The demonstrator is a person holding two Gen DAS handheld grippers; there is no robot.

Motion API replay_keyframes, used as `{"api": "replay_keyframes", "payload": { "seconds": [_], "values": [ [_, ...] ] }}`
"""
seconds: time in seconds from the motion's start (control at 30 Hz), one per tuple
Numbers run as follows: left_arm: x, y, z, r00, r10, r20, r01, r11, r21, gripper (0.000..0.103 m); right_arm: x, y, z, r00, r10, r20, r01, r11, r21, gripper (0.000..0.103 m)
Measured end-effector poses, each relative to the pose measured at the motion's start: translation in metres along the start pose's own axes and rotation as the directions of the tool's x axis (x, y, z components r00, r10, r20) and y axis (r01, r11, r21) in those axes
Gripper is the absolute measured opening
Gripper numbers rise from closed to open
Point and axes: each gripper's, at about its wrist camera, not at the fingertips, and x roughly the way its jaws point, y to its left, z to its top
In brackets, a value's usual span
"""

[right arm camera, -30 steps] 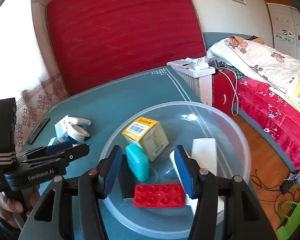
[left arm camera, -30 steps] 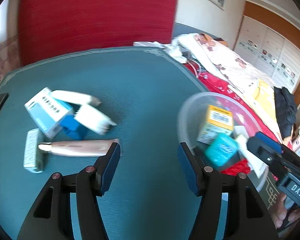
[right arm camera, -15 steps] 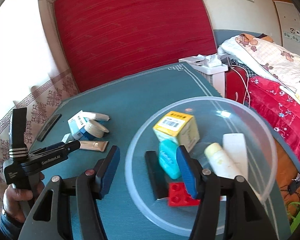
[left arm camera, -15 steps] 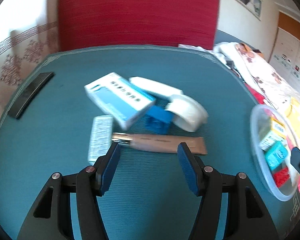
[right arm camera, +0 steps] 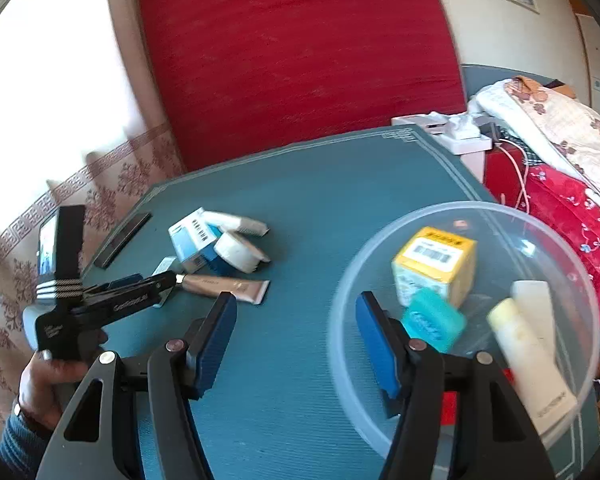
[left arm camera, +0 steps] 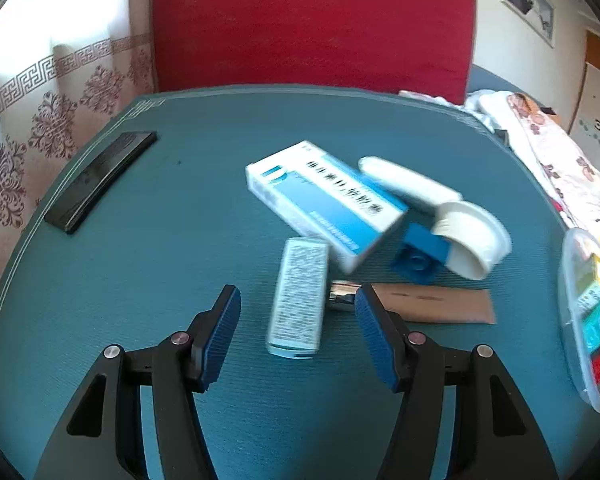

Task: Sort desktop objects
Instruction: 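Grasp the grey-white patterned box with the left gripper while the right grasps the beige tube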

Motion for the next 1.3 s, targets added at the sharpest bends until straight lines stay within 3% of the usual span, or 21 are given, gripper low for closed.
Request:
{"api": "replay_keyframes", "payload": {
  "seconds": [0.3, 0.5, 0.7, 0.8, 0.87, 0.93, 1.1, 1.27, 1.3],
  "values": [
    [0.012, 0.013, -0.001, 0.999, -0.028, -0.028, 0.026, 0.999, -0.045, 0.063, 0.028, 0.03, -0.005, 0.996, 0.056, -0.07, -0.06, 0.996, -0.059, 0.068],
    [0.017, 0.006, 0.0, 0.999, -0.008, -0.039, 0.008, 1.0, -0.003, 0.064, 0.053, 0.044, -0.006, 0.987, 0.092, -0.129, -0.103, 0.991, -0.08, 0.068],
    [0.016, 0.01, 0.0, 0.999, -0.035, -0.034, 0.034, 0.999, -0.009, 0.065, 0.071, 0.052, -0.006, 0.982, 0.093, -0.165, -0.11, 0.989, -0.101, 0.068],
    [0.014, 0.013, -0.002, 0.999, -0.02, -0.028, 0.02, 1.0, -0.013, 0.054, 0.076, 0.056, -0.008, 0.98, 0.091, -0.179, -0.113, 0.987, -0.115, 0.068],
    [0.012, 0.018, -0.003, 0.999, -0.027, -0.022, 0.026, 0.999, -0.028, 0.038, 0.08, 0.06, -0.008, 0.978, 0.09, -0.188, -0.115, 0.985, -0.128, 0.068],
    [0.011, 0.024, -0.003, 1.0, -0.026, -0.018, 0.025, 0.998, -0.05, 0.029, 0.084, 0.063, -0.008, 0.977, 0.083, -0.194, -0.112, 0.983, -0.143, 0.068],
    [0.007, 0.026, -0.008, 1.0, 0.0, 0.0, 0.0, 0.999, -0.051, 0.028, 0.095, 0.071, -0.005, 0.976, 0.076, -0.204, -0.113, 0.978, -0.178, 0.068],
    [0.004, 0.026, -0.009, 1.0, 0.017, 0.014, -0.016, 0.999, -0.046, 0.028, 0.112, 0.081, -0.001, 0.979, 0.037, -0.203, -0.087, 0.965, -0.247, 0.052],
    [0.004, 0.027, -0.009, 1.0, 0.016, 0.014, -0.015, 0.999, -0.052, 0.028, 0.116, 0.083, 0.001, 0.979, 0.025, -0.2, -0.079, 0.962, -0.263, 0.045]
  ]
}}
